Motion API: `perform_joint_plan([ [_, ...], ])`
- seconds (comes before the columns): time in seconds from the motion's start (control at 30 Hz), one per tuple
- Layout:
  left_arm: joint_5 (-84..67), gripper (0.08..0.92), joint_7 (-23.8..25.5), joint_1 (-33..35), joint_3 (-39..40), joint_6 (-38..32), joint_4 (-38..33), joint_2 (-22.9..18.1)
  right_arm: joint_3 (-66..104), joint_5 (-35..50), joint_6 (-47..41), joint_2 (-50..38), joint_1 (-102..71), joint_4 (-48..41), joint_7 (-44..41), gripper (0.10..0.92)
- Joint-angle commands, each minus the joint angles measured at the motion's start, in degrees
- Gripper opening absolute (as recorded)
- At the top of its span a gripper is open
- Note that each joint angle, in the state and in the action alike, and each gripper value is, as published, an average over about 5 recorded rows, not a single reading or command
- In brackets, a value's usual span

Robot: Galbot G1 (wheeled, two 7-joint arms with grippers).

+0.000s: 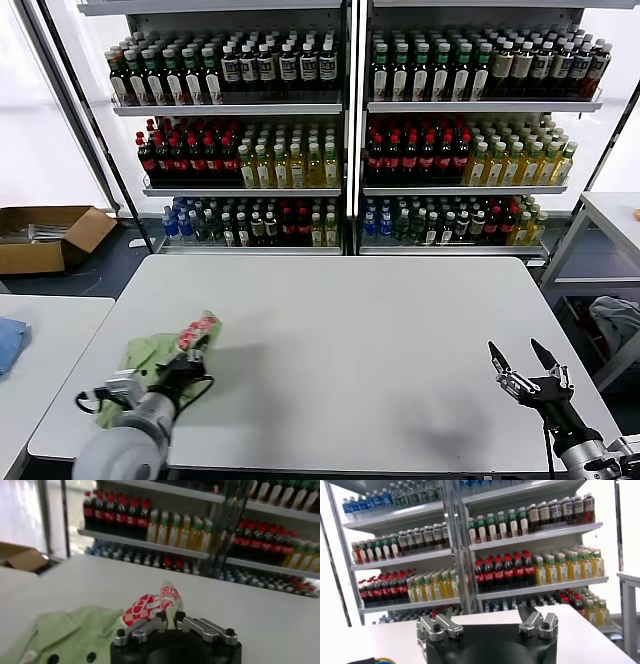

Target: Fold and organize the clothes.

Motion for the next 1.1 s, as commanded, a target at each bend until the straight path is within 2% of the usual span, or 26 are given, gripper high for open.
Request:
perform_joint_plan([
  [0.03, -6.57, 0.145, -8.69, -6.15, 19.4, -1.15, -0.47, -11.85, 0.19, -1.18, -0.25, 0.3, -1.11, 1.12, 0.08, 0.823],
  [0.23, -6.32, 0.145, -8.46, -7.45, 22.75, -2.23, 2.42, -13.85, -1.17, -2.28, -1.16, 0.6, -1.26, 1.9, 0.17, 0.823],
  [0.53, -6.21, 0.157, -4.38, -7.96, 25.66, -2.88, 3.89, -13.32, -7.49, -5.13, -5.73, -0.54, -0.8, 3.17, 1.38, 0.823],
  [0.77, -7.65, 0.34, 0.01, -4.94, 20.53, -0.74, -2.8, -9.33, -17.14, -0.53, -15.84, -3.3, 4.54, 3.17, 5.58, 0.823],
  [1.1, 1.63, 0.626, 10.55, -1.71, -1.23, -1.0, -3.84, 1.57, -42.84, -6.6, -20.66, -2.69, 20.02, -6.54, 9.32, 0.823],
])
